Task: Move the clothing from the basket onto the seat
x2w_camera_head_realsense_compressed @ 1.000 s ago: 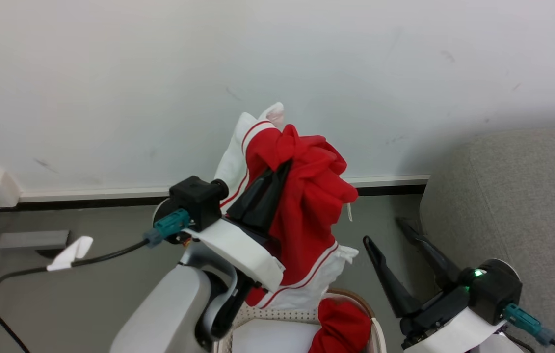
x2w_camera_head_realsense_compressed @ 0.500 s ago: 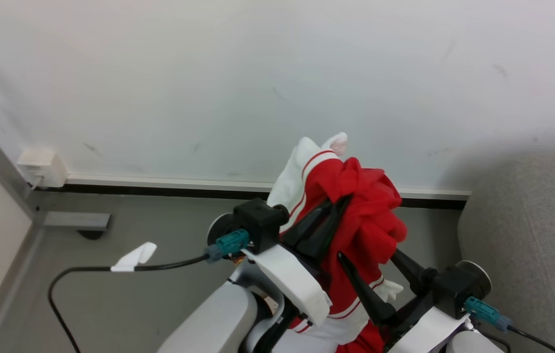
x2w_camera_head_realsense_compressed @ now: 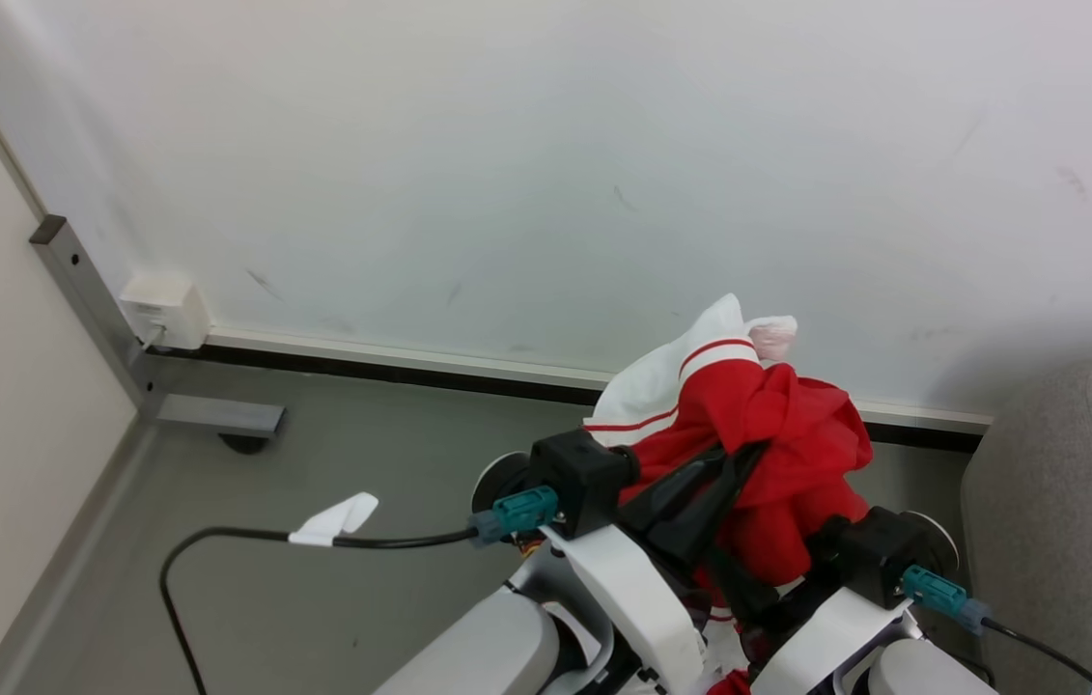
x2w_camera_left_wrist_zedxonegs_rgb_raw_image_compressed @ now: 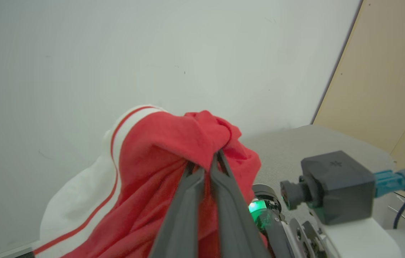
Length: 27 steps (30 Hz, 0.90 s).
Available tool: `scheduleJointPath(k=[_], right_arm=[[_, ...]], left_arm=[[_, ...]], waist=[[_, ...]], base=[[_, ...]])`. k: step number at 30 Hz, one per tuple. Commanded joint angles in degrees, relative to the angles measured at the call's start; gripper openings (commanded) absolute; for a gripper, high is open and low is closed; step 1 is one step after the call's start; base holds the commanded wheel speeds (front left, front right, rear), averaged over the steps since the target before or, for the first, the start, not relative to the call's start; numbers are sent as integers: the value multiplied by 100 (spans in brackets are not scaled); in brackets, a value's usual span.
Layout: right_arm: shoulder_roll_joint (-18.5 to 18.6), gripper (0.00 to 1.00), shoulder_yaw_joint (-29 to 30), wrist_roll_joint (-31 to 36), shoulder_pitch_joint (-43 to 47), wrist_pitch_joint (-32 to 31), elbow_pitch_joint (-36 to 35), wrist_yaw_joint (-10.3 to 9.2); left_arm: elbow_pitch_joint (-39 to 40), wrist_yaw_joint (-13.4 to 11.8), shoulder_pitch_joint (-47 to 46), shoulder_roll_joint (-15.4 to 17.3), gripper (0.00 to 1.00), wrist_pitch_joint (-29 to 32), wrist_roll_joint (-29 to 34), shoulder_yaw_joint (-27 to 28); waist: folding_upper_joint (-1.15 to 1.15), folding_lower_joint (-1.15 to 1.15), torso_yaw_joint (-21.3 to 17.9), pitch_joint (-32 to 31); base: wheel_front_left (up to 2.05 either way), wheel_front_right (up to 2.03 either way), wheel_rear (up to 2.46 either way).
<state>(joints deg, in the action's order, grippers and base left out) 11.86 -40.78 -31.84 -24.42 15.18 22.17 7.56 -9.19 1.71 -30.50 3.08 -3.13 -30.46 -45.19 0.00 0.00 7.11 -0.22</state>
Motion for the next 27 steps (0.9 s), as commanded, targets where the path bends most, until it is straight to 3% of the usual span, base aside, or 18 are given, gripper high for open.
scheduleJointPath(k=[1, 3, 4, 15, 23, 24, 25, 26, 27], right_arm=[[1, 44, 20, -36, -39, -5, 18, -14], [-7, 2, 65, -44, -57, -5, -5, -14], [-10, 0, 88, -35, -54, -5, -22, -14], [98, 0, 341, 12, 220, -5, -294, -14], [189, 0, 799, 296, 538, -3, -981, -14], [211, 0, 846, 312, 582, -3, -1027, -14], [234, 0, 892, 331, 610, -3, -1058, -14], [248, 0, 927, 349, 622, -3, -1091, -14], [271, 0, 965, 377, 642, -3, -1113, -14]], left_arm=[[21, -22, -8, -5, 0, -26, -99, -8], [11, -45, -27, -8, 0, -43, -121, -18], [0, -54, -39, -7, 0, -54, -136, -15], [-223, -172, -21, 113, 0, -197, -172, 152], [-298, -212, 153, 263, 0, -190, -176, 109], [-284, -225, 165, 275, 10, -198, -173, 109], [-267, -223, 169, 279, 44, -196, -169, 102], [-245, -231, 176, 289, 87, -205, -164, 105], [-222, -236, 185, 297, 100, -217, -154, 101]], waist=[[0, 0, 5, -2], [0, 0, 3, -1], [0, 0, -4, -1], [0, 0, -260, 15], [0, 0, -568, 33], [0, 0, -610, 33], [0, 0, -652, 31], [0, 0, -703, 34], [0, 0, -748, 37]], base=[[0, 0, 0], [0, 0, 0], [0, 0, 0], [0, 0, 0], [0, 0, 0], [0, 0, 0], [0, 0, 0], [0, 0, 0], [0, 0, 0]])
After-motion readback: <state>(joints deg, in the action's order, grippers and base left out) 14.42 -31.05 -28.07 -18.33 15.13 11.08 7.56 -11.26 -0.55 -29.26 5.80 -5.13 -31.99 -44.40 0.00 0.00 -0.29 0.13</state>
